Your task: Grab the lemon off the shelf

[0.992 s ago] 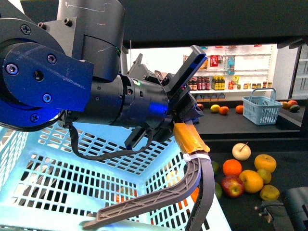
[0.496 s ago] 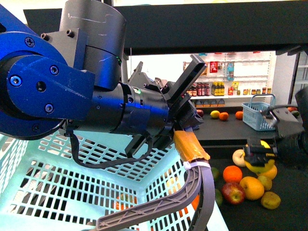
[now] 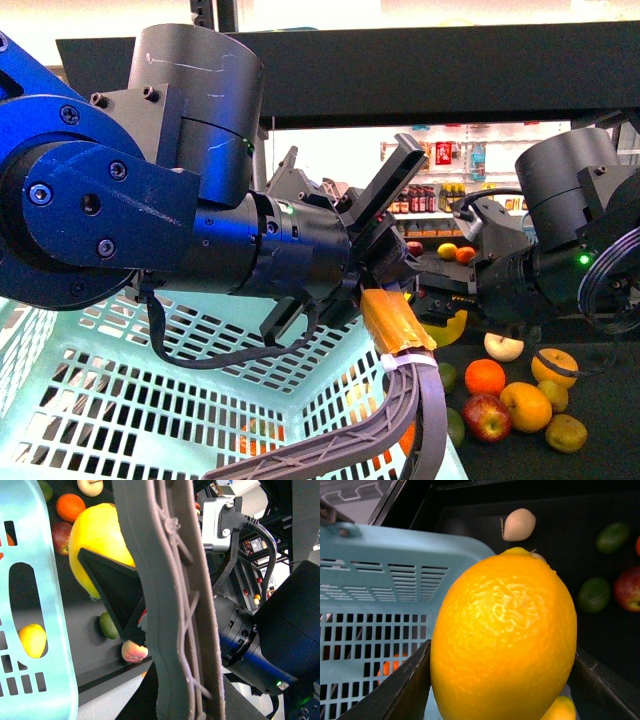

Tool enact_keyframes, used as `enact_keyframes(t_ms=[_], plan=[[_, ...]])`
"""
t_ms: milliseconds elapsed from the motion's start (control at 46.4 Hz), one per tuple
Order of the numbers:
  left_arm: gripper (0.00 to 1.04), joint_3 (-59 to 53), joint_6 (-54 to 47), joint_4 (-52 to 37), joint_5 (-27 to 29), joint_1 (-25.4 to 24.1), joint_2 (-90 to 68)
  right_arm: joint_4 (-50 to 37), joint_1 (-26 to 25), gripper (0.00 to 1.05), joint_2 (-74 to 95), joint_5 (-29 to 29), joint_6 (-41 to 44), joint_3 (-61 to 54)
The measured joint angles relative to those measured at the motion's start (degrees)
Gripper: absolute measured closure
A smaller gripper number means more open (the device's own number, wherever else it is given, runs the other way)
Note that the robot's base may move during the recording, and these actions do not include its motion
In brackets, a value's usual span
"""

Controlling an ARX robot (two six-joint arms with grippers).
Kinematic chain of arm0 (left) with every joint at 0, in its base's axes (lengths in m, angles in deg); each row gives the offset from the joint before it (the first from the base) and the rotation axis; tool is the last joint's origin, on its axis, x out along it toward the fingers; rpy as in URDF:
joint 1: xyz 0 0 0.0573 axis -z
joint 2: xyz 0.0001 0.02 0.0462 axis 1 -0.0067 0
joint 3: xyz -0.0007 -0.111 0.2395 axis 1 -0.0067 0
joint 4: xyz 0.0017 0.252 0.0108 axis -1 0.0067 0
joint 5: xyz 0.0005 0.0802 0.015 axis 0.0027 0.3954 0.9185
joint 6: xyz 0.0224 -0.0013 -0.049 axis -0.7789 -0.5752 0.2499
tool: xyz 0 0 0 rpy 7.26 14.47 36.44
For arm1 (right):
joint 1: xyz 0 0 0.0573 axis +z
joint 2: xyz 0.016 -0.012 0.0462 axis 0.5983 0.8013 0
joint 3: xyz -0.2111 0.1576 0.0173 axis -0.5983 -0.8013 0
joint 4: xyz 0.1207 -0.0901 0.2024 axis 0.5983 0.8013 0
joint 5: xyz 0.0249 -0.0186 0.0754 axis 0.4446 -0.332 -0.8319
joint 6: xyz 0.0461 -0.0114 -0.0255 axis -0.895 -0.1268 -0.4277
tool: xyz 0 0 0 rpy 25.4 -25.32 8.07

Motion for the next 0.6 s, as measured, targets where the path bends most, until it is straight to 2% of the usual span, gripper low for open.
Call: enact_keyframes(t_ms=[539, 604], plan=[[0.97, 0.00, -0.02, 0.00, 0.00, 0.02, 0.00, -0.52, 4.94, 0.34, -0.07, -1.11, -1.95, -4.63], [0.97, 0.00, 0.00, 0.00, 0.00, 0.00, 0.00, -0.52, 5.27, 0.26, -0.15, -1.05, -1.79, -5.11]])
